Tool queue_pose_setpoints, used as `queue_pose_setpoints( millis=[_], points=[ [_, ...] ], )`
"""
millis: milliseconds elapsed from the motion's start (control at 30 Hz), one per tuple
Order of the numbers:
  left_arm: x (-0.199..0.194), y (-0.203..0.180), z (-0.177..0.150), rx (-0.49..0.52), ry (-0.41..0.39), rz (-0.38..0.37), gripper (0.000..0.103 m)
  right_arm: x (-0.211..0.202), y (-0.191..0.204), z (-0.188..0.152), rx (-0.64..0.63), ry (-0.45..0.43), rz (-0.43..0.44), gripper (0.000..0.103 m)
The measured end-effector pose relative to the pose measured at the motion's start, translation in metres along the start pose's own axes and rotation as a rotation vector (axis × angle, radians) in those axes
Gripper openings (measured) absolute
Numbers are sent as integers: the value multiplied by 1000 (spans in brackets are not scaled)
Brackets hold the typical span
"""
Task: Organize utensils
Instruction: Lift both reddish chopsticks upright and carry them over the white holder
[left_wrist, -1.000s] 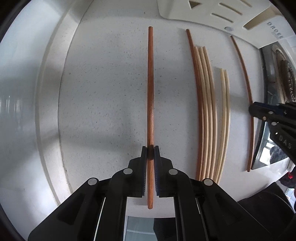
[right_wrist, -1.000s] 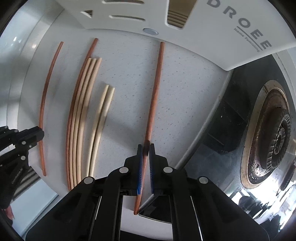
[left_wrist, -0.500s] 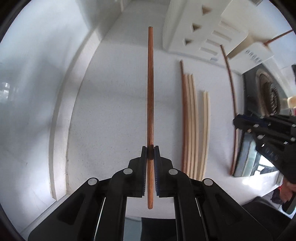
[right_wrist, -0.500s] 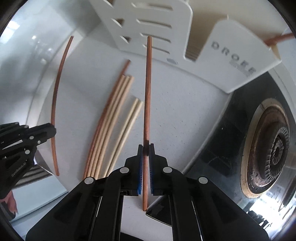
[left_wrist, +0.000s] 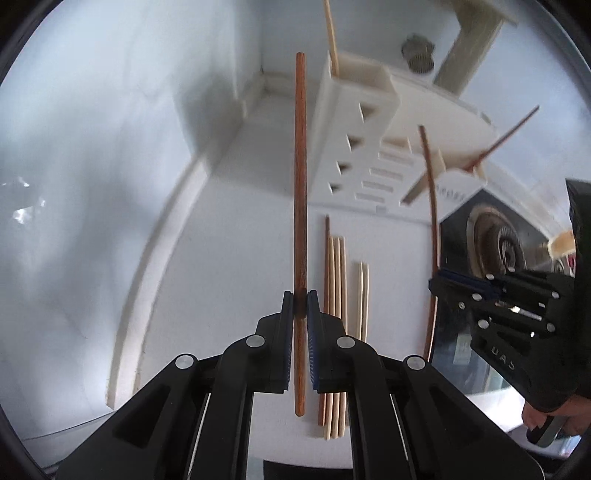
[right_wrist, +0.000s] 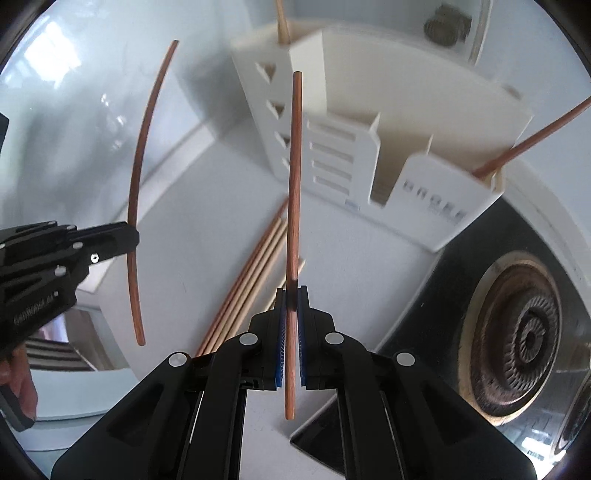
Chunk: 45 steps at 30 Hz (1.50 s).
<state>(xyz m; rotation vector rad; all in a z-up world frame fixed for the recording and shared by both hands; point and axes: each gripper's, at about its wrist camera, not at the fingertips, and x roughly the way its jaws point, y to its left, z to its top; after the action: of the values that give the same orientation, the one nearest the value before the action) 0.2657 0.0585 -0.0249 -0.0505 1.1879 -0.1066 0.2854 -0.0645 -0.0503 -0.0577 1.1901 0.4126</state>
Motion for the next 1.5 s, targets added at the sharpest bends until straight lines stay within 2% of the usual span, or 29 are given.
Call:
queue_pose_setpoints(
  millis=[100,167,267,400,467,667,800,900,1000,1300,1400,1500],
  points=[
    [-6,-3,3,10,-15,-18,7,-11,-4,0,-2,-65,6,7],
    [-9,-6,7,22,-43,-3,7,-17,-3,-3,1,-110,28,7],
    [-14,-7,12,2,-75,-22,7,-33,-6,-3,3,-166,51,7],
    [-31,-14,12,15,-187,9,7,-52,-11,-4,1,-247,66,7],
    [-37,-16,13,22,-232,-1,7,-46,-10,1,4,-272,60,7],
    [-50,-23,20,16,-323,-42,6,-64,-22,0,18,-355,67,7],
    [-62,-33,22,48,-418,-37,7,-80,-27,1,9,-426,57,7],
    [-63,-29,29,-3,-438,-112,7,-91,-30,3,-7,-481,35,7],
    [-62,-31,34,0,-453,-105,6,-100,-38,5,8,-517,37,7],
    [-81,-41,52,28,-587,-116,7,-125,-58,7,11,-626,-9,7],
    [-85,-43,59,21,-611,-136,7,-135,-61,8,-5,-661,-21,7],
    [-84,-44,66,25,-623,-118,7,-137,-63,9,-19,-684,-42,7]
  ],
)
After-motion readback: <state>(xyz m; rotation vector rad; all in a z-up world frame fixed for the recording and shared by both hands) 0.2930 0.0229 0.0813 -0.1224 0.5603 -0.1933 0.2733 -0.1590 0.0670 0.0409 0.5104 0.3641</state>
